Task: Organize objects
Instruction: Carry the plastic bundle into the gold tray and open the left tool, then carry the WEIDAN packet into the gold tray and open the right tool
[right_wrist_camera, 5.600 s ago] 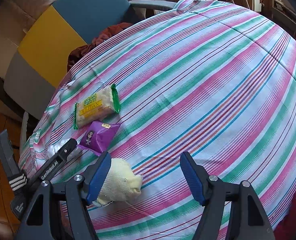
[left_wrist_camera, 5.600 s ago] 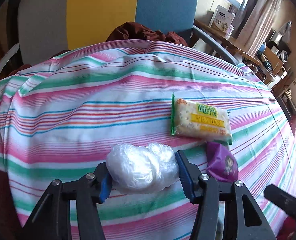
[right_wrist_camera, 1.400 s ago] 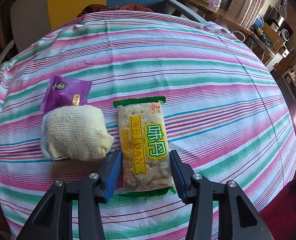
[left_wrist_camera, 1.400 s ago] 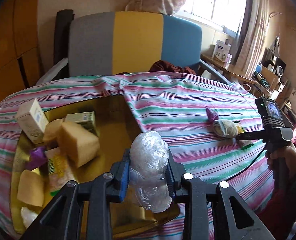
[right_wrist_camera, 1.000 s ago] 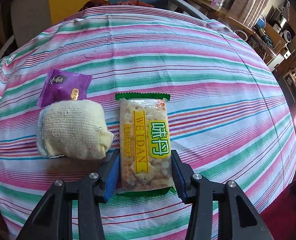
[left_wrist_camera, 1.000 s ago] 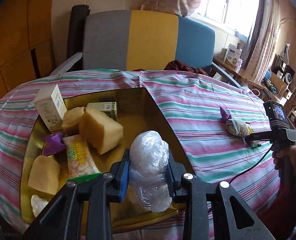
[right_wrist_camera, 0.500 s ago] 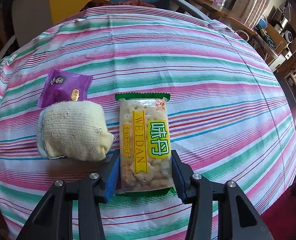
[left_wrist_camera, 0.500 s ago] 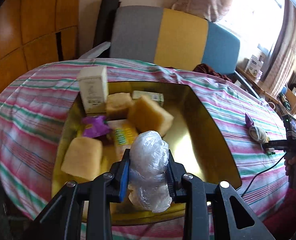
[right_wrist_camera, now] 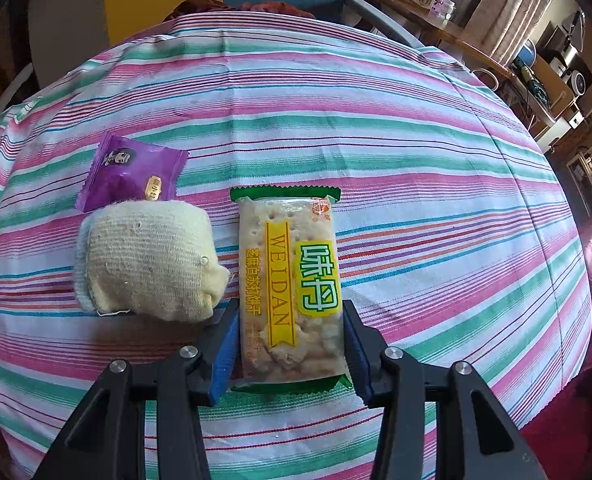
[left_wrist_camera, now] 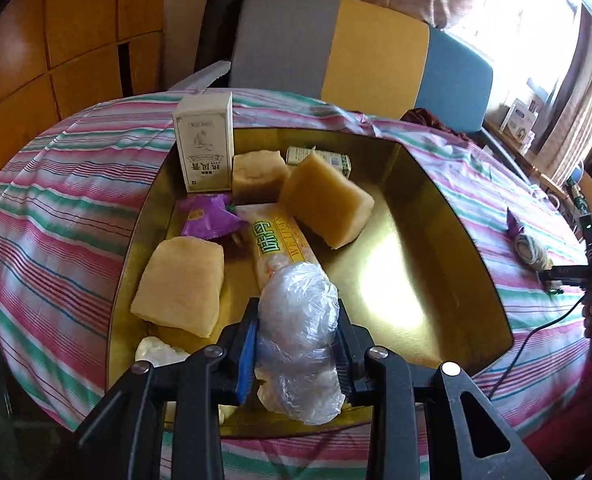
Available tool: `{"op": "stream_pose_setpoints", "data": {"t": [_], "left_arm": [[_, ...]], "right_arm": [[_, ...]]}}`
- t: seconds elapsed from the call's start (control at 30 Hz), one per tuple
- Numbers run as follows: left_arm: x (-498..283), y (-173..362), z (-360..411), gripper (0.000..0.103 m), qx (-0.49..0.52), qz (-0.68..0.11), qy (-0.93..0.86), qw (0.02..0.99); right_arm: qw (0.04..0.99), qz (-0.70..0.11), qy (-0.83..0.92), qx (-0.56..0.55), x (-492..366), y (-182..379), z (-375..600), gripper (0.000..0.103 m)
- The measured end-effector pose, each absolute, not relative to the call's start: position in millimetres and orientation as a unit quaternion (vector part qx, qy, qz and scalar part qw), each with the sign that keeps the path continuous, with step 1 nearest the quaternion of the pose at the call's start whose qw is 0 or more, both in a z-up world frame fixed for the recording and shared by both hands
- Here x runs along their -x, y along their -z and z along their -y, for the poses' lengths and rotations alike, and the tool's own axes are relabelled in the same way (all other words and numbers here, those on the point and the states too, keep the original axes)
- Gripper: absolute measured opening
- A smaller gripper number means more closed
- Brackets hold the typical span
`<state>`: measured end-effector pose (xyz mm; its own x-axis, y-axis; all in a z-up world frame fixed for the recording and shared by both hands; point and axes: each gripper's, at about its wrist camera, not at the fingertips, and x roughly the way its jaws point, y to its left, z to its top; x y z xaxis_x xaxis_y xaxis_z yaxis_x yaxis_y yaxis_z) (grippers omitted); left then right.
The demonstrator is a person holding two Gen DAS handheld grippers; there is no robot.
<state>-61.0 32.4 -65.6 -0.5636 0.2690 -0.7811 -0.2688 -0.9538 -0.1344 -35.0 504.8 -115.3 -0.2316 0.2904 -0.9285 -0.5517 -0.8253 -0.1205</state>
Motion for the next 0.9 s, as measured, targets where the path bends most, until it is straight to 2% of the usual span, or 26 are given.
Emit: {"op": "stream_pose_setpoints", "data": {"t": [0.27,0.33,0.43,0.7,0.9], "left_arm": [[60.5,75.8,-34.1,0.046,0.443,-0.017,-0.887,0.131],[59.4,73.5,-32.2,0.055,0.436,-0.019,-0.891,0.123],[56.3,67.5,-28.5,0.063,0.422,-0.021,-0.899,0.114],[51.2,51.7,-14.2,0.066,0.399,-0.004,-0.911,0.104],[48.5,41.9,2.4,0.07,0.384,0.013,-0.919,0.084]], "right_arm": [[0.271,-0.117,-0.776,0.557,33.1,114.7,-506.5,0.047],[0.271,-0.117,-0.776,0.557,32.7,114.3,-506.5,0.047],[0.271,-0.12,-0.777,0.556,31.3,113.2,-506.5,0.047],[0.291,-0.136,-0.791,0.521,21.3,91.5,-509.7,0.047],[0.261,-0.149,-0.834,0.463,20.3,45.1,-482.4,0.047]]}}
